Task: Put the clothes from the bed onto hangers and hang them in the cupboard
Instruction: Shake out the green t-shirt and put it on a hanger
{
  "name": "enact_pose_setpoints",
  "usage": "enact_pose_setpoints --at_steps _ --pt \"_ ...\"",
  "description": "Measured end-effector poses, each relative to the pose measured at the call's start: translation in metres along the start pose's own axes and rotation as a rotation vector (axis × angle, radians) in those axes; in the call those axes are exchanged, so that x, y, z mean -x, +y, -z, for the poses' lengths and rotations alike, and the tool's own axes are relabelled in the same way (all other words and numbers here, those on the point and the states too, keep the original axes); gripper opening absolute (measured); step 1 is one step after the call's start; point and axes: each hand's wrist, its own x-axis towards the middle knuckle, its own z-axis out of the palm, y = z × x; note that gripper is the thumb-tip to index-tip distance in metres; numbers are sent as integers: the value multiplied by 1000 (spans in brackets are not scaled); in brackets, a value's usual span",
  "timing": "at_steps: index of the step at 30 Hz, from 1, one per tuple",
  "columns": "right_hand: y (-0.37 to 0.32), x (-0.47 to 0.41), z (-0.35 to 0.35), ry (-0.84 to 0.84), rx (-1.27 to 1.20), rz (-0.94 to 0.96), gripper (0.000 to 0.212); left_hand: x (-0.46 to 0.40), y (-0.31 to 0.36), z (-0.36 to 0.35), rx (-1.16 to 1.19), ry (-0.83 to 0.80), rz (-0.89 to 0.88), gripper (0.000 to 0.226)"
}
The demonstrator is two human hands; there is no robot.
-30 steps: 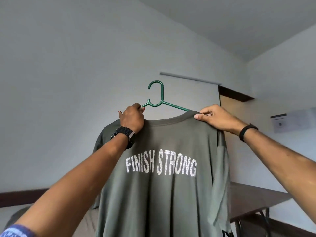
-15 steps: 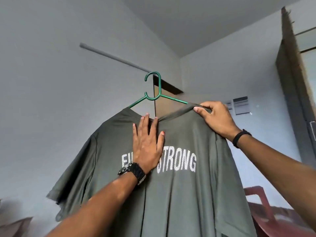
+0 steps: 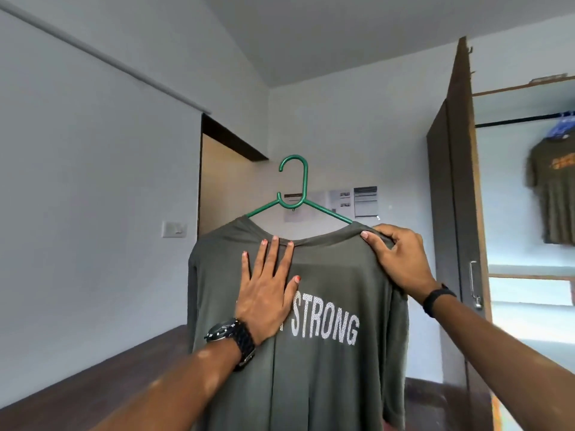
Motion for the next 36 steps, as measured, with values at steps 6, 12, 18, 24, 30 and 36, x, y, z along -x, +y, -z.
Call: enact_pose_setpoints --at_steps 6,12,18,24,30,36 --pt "-16 -145 94 52 135 -21 25 -162 65 58 152 17 -13 67" --pt "-24 -230 177 136 343 -44 24 -284 131 102 335 -30 -117 57" --pt "-17 -264 256 137 628 -75 38 -338 202 98 496 -136 -328 58" --pt "36 -262 329 229 827 -155 46 -375 303 52 629 -106 -459 56" --pt "117 -267 440 302 951 -211 33 -405 452 -8 689 -9 -542 58" --pt "215 -288 542 313 1023 -178 27 -465 598 -58 777 -64 -529 58"
